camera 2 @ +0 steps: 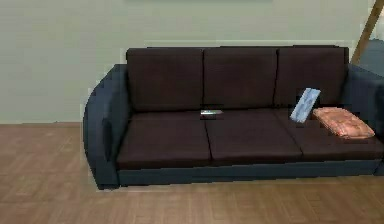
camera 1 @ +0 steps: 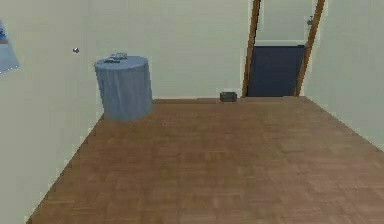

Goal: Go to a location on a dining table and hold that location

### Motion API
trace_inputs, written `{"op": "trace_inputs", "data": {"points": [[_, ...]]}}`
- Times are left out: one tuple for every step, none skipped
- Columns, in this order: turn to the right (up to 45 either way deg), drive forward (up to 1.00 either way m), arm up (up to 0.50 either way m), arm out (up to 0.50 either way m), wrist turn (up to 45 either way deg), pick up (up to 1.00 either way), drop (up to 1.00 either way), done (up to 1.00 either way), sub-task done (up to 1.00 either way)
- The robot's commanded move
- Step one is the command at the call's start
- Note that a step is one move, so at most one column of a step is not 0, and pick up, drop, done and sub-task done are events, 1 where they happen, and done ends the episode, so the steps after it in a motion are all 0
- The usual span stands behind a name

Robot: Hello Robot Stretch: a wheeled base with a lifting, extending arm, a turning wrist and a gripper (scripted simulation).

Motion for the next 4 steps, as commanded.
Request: {"op": "trace_inputs", "data": {"points": [[0.0,1.0,0.0,0.0,0.0,0.0,0.0,0.0,0.0],[0.0,1.0,0.0,0.0,0.0,0.0,0.0,0.0,0.0],[0.0,0.15,0.0,0.0,0.0,0.0,0.0,0.0,0.0],[-45.0,0.0,0.0,0.0,0.0,0.0,0.0,0.0,0.0]]}}
